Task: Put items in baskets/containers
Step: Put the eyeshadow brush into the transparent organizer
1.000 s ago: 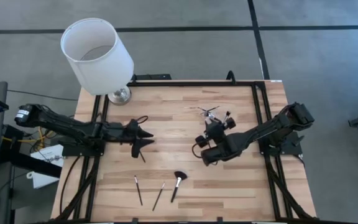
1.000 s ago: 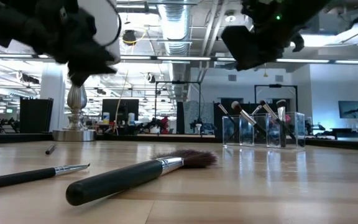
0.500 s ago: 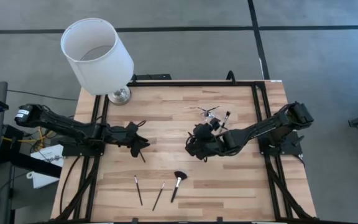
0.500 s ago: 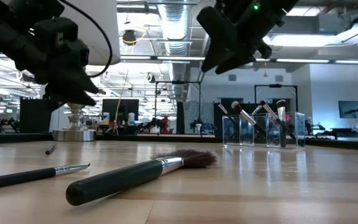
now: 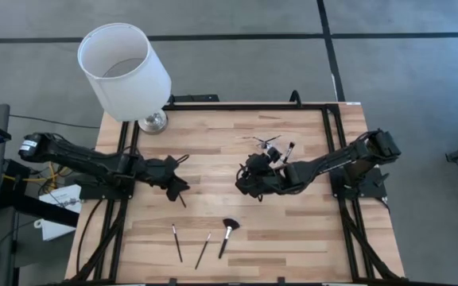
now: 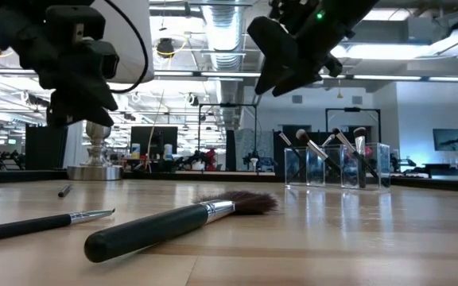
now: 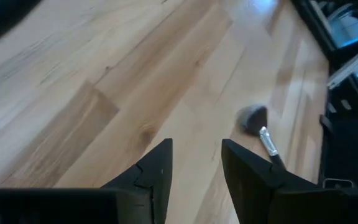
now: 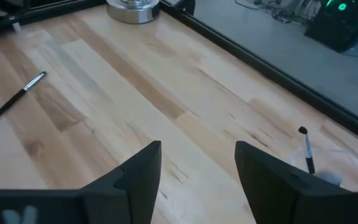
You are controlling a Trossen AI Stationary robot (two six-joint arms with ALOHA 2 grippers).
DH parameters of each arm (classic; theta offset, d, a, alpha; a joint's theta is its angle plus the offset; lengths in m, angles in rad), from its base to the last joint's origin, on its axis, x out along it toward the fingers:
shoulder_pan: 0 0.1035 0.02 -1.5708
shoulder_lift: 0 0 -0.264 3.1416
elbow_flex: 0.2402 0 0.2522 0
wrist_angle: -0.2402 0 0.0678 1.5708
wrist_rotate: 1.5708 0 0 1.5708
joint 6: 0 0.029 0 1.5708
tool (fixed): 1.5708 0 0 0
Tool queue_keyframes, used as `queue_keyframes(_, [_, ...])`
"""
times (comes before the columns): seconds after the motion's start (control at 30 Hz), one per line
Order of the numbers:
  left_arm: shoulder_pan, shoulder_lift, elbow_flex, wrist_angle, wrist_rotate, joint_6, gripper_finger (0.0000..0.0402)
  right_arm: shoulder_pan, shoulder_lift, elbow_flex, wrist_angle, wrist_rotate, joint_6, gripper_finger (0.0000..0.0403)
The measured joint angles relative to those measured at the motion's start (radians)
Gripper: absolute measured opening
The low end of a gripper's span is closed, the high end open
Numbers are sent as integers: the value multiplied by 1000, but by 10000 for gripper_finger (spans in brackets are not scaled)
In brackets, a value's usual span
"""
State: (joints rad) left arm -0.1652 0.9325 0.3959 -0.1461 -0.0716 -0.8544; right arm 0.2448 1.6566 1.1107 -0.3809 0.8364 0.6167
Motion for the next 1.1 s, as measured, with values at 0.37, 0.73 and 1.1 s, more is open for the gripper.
queue_keyframes(0.37, [87, 0, 79, -262, -6, -50, 134, -85, 0, 0, 112, -3, -172, 187])
queue_keyframes(0.73, [80, 129, 119, -509, 28, -201, 133, -174, 0, 0, 259, -175, -285, 176])
queue_keyframes(1.1, [84, 348, 119, -472, -64, -283, 133, -176, 0, 0, 255, -185, -285, 162])
